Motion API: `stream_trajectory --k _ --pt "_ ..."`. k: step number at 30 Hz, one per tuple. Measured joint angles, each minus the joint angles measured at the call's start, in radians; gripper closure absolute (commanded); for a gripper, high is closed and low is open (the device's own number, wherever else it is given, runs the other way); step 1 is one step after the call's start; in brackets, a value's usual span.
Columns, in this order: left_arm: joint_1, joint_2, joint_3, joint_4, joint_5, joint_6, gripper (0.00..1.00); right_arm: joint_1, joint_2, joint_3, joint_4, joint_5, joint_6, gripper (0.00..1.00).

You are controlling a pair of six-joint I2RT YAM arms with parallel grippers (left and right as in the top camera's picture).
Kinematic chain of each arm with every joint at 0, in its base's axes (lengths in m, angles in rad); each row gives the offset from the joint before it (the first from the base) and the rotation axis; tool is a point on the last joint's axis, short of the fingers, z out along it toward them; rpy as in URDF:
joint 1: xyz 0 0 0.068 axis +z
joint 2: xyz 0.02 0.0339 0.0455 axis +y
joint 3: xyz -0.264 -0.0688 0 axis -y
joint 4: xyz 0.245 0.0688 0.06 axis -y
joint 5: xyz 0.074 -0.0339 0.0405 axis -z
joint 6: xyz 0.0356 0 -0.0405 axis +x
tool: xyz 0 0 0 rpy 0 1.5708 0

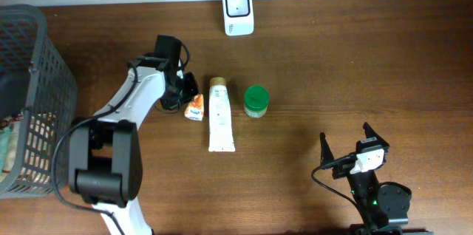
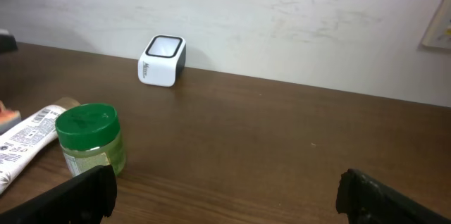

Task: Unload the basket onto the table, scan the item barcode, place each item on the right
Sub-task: 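Set the orange packet down left of the white tube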

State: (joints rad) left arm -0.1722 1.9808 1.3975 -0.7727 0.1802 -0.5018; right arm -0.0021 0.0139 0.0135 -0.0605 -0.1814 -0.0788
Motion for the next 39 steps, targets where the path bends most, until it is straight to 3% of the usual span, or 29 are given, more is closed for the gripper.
stream_trajectory --k 3,4,5,10,14,16,23,30,35,39 --pt "-0.001 0.049 0.0 -0.001 0.023 -0.006 0.32 0.0 0.0 0.0 0.0 0.0 0.001 0.01" --pt "-0.001 0.057 0.0 -0.001 0.03 -0.003 0.23 0.0 0.0 0.0 0.0 0.0 0.001 0.02" --pt "-0.001 0.063 0.0 0.0 0.036 -0.005 0.21 0.0 0.0 0.0 0.0 0.0 0.0 0.02" --pt "0.013 0.063 0.031 -0.057 0.052 0.016 0.23 0.0 0.0 0.0 0.0 0.0 0.0 0.02" --pt "0.083 0.034 0.186 -0.179 0.046 0.06 0.2 0.0 0.0 0.0 0.0 0.0 0.0 0.01" --pt "0.118 -0.027 0.277 -0.248 0.036 0.086 0.11 0.0 0.0 0.0 0.0 0.0 0.001 0.02" --pt "0.289 -0.329 0.547 -0.357 0.014 0.182 0.11 0.0 0.0 0.0 0.0 0.0 0.001 0.02" --pt "0.587 -0.461 0.579 -0.315 -0.219 0.201 0.14 0.0 0.0 0.0 0.0 0.0 0.001 0.02" --pt "0.76 -0.397 0.579 -0.357 -0.41 0.2 0.16 0.0 0.0 0.0 0.0 0.0 0.001 0.02" --pt "0.865 -0.274 0.578 -0.426 -0.48 0.199 0.26 0.0 0.0 0.0 0.0 0.0 0.0 0.02"
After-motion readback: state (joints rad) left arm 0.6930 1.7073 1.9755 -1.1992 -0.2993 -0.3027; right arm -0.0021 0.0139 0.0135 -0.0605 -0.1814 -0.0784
